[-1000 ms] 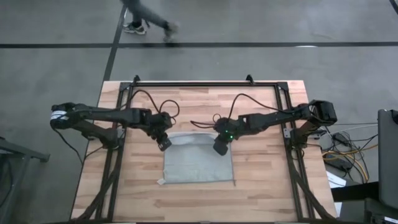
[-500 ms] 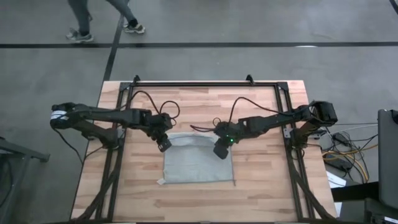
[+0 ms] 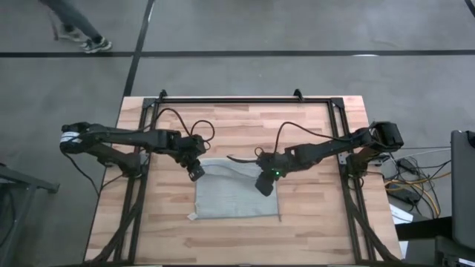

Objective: Fold microfiber towels
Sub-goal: Fold the microfiber cloth on the table

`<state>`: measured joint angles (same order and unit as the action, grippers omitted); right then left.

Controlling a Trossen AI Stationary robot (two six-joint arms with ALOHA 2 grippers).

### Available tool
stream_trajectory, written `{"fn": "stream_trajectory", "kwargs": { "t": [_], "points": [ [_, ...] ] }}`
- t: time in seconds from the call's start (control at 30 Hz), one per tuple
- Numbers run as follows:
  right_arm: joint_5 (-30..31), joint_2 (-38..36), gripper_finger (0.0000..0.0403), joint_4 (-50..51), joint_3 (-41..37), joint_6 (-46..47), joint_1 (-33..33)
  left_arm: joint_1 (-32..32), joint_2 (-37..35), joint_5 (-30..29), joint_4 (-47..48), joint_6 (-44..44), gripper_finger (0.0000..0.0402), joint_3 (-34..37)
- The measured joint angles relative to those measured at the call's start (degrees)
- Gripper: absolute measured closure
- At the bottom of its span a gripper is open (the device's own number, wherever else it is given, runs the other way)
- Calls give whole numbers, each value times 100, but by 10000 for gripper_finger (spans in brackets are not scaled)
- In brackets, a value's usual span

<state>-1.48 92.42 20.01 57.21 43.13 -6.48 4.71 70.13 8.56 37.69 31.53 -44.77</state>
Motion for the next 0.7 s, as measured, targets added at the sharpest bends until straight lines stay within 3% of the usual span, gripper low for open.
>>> {"fn": "stream_trajectory", "kwargs": {
  "t": [0.23, 0.57, 0.7],
  "points": [
    [633, 4, 277, 248, -2, -17, 46, -6, 0, 0, 0, 0, 401, 0],
    [62, 373, 279, 673, -207, 25, 479, -48, 0, 0, -15, -20, 401, 0],
    [166, 554, 286, 673, -321, -95, 546, -48, 0, 0, -21, -28, 401, 0]
  ]
}}
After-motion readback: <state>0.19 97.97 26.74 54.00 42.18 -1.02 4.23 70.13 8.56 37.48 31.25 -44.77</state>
